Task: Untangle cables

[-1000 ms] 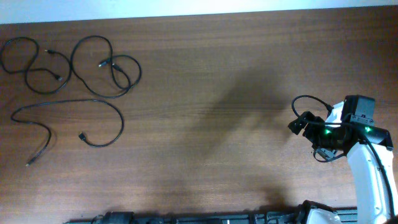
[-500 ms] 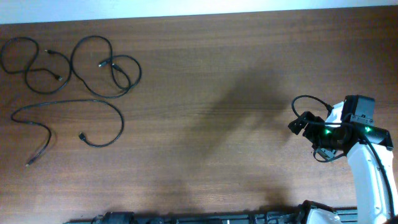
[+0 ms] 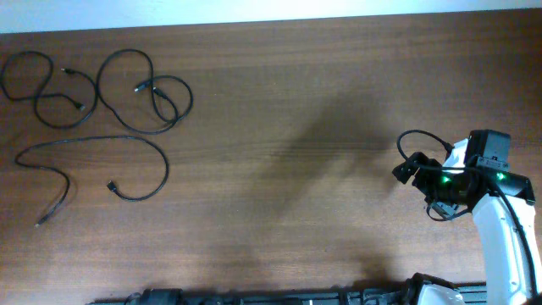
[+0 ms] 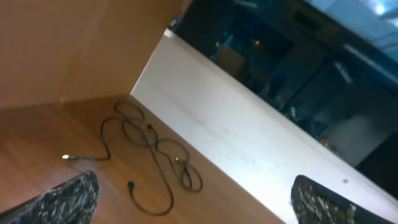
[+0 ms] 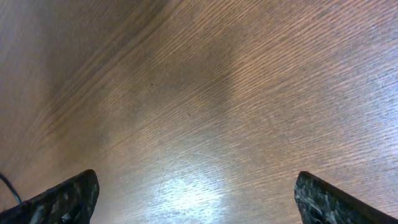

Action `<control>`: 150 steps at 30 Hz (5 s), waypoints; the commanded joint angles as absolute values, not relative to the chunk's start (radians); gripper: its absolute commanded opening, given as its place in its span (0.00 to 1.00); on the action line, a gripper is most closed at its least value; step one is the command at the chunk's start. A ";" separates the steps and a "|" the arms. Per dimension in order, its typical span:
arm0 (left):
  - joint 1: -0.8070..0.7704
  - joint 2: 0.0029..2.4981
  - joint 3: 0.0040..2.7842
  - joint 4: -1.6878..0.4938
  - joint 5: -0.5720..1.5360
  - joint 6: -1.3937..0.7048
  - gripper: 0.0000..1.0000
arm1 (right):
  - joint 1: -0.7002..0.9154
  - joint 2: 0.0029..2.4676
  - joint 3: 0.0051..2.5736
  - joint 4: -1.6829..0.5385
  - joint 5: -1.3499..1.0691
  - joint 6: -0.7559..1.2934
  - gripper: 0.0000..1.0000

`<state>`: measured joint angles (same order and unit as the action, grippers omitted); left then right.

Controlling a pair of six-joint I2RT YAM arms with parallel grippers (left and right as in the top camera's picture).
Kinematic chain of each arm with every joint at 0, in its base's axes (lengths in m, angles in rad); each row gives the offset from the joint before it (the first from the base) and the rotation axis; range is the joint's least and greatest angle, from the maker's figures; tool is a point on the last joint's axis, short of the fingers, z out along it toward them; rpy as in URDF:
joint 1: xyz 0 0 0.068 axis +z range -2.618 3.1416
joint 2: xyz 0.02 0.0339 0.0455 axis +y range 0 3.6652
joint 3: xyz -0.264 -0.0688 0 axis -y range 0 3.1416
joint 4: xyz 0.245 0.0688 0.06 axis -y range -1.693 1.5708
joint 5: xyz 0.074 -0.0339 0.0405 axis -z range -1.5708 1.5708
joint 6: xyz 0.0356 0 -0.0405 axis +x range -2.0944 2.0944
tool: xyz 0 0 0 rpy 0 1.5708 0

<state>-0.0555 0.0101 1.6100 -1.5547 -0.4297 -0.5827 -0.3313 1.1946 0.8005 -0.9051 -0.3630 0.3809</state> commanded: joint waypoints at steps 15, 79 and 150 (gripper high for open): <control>-0.049 0.008 0.477 -0.436 -0.037 -0.267 0.99 | -0.334 1.186 0.808 -0.905 -0.354 0.371 0.99; -0.050 0.014 0.013 -0.084 0.064 0.019 0.99 | -0.334 1.186 0.808 -0.905 -0.354 0.371 0.99; -0.050 0.014 0.013 -0.084 0.064 0.019 0.99 | -0.240 0.238 0.808 -1.201 -0.216 0.240 0.99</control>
